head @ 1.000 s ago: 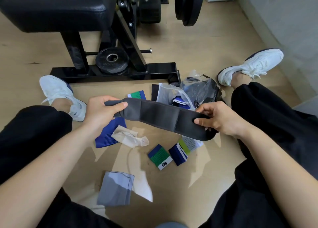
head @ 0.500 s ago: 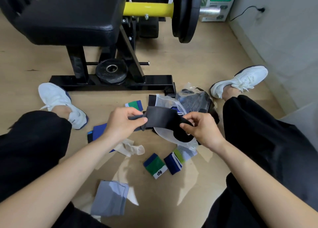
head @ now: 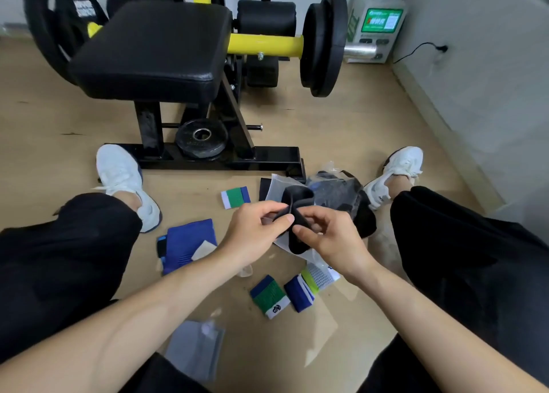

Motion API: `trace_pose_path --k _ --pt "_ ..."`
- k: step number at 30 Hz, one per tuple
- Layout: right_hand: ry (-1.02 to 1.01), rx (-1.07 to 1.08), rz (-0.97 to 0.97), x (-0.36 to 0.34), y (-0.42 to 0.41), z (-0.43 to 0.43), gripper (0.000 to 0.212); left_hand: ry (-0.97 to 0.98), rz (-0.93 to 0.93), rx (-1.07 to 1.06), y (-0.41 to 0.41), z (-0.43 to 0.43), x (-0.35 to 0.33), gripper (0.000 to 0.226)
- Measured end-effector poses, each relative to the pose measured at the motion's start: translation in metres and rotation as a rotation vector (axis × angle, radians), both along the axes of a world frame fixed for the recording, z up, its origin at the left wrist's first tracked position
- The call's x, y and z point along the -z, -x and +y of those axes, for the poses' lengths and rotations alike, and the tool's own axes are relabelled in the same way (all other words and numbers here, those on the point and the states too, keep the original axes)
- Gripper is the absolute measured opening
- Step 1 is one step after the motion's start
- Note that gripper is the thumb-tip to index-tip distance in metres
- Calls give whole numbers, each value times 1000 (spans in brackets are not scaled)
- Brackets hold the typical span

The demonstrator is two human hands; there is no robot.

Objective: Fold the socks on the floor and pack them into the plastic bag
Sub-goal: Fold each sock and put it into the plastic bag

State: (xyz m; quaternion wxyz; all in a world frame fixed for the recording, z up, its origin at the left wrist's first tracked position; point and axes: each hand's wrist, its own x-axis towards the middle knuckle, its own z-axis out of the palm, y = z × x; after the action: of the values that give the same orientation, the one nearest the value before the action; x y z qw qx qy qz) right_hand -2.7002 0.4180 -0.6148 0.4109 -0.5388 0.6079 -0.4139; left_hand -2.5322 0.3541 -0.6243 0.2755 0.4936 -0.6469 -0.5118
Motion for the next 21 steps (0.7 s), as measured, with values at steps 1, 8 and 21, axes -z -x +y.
trace_pose_path --k 1,8,21 --pt "-7 4 -67 3 0 1 19 -17 27 25 0 2 1 26" --pt "-228 94 -519 14 -11 -4 31 -16 110 116 -13 6 13 48" --pt "277 -77 462 11 24 -14 53 98 -15 149 -35 -19 10 13"
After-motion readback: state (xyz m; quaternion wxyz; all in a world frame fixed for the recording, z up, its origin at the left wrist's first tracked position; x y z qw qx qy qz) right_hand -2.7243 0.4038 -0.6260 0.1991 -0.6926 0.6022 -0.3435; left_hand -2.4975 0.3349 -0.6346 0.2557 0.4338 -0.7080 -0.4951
